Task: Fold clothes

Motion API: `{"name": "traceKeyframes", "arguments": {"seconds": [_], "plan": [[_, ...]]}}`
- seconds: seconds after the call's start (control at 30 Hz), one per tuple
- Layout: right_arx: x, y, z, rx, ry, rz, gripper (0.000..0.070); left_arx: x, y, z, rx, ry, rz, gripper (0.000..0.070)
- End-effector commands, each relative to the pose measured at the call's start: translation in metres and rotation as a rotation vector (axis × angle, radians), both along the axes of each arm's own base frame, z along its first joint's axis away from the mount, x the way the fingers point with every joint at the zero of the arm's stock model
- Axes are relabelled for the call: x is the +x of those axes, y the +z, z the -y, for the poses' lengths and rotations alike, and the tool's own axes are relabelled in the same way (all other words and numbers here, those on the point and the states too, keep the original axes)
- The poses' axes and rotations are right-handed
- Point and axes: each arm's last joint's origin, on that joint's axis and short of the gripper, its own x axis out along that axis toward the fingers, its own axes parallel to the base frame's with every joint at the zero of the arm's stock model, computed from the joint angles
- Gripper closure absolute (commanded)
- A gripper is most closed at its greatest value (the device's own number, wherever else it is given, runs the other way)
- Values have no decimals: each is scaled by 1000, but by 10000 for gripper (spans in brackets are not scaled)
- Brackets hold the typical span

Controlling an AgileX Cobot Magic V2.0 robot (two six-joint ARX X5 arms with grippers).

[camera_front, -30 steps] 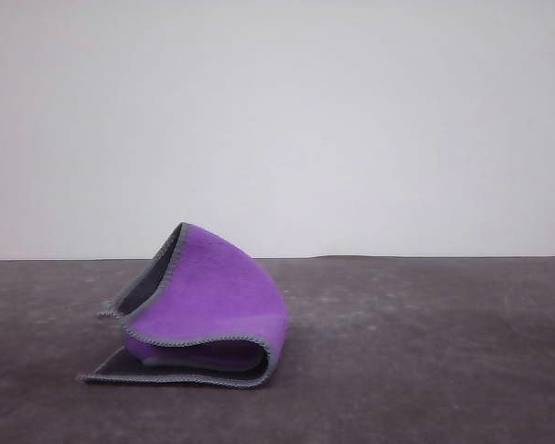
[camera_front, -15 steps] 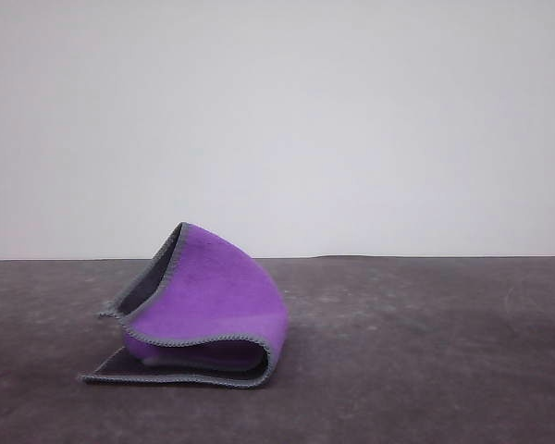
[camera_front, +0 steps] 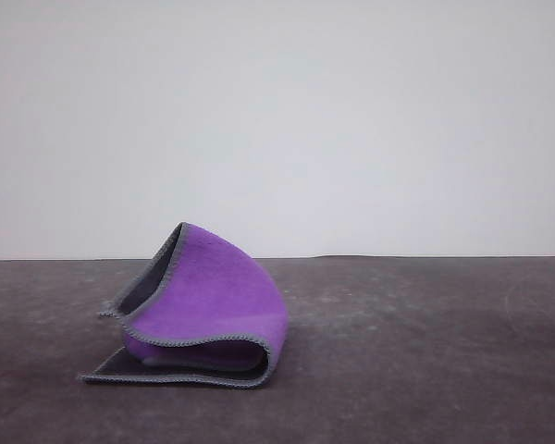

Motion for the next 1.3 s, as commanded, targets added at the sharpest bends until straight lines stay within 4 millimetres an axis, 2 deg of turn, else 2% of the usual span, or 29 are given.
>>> {"name": "traceKeyframes", "arguments": {"seconds": [0.0,0.2,0.3,0.4,0.53,0.67,0.83,1.03,1.27], "plan": [[2,4,-1,-2,5,25,700,0,-6,0,-9,4,-41,696],[-11,14,13,-2,-56,273,700,0,-6,0,-9,4,-41,696],[-26,7,25,20,-137,404,700,0,-6,0,-9,4,-42,696],[-42,-14,36,9,-221,492,700,0,-6,0,-9,4,-41,696],[-54,-50,41,8,-277,572,700,0,-6,0,-9,4,-42,696],[-54,-86,43,5,-299,643,700,0,-6,0,-9,4,-42,696],[-51,-120,44,26,-316,652,700,0,-6,0,-9,4,-42,696],[-48,-139,42,71,-259,603,700,0,-6,0,-9,4,-42,696],[-46,-150,42,70,-255,570,700,0,-6,0,-9,4,-42,696]]}}
